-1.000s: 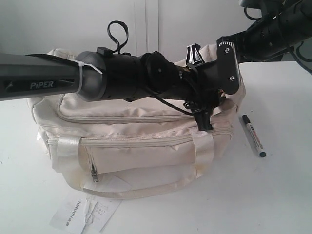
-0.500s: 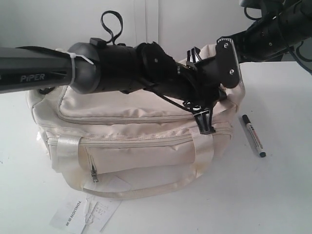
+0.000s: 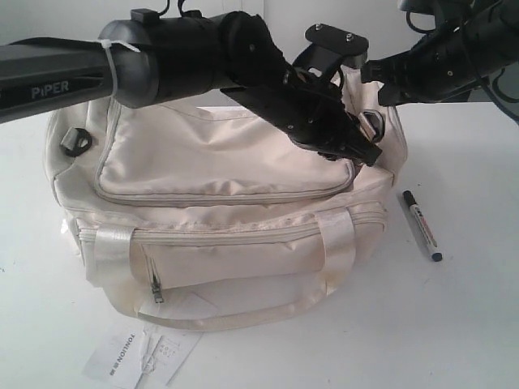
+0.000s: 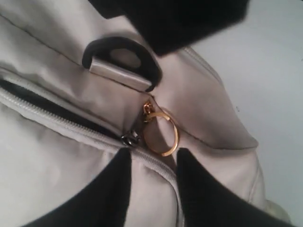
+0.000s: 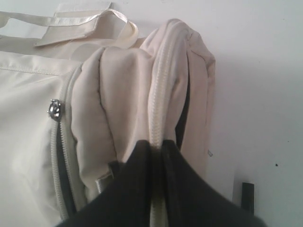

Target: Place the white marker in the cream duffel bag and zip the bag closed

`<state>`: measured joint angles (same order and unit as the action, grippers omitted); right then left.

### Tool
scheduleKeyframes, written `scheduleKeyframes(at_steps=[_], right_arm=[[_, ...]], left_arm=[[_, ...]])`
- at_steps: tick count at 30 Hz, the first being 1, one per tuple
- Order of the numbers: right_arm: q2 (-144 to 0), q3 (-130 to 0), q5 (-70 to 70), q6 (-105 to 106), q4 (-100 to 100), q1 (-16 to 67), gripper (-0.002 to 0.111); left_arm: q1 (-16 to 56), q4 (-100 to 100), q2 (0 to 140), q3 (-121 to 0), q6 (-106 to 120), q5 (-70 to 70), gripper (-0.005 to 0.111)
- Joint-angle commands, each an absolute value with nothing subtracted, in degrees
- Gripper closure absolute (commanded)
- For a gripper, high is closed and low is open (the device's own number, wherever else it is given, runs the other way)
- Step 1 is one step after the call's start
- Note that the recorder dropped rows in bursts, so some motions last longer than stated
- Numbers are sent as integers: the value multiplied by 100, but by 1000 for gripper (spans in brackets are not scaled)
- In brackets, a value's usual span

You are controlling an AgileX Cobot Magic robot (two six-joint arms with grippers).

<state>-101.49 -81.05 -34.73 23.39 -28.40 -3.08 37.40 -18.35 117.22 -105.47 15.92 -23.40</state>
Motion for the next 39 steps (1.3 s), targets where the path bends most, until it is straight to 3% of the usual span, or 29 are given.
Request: scheduleKeyframes(at_steps=[1,30,39], right_arm=[[-10151,-8140,-3426,2337,-2862,-344,108],[-10151,-8140,-3424,2280,-2862,-344,108],[-10151,-8140,-3424,2280,-2862,-344,108]], left_arm=[[3787,-1919,11831,-10610,1653,-2391,47],[3679,-2343,11832,-10610,2370,-2218,48],[3679,-2535,11832,-10610,2426,-1585,48]])
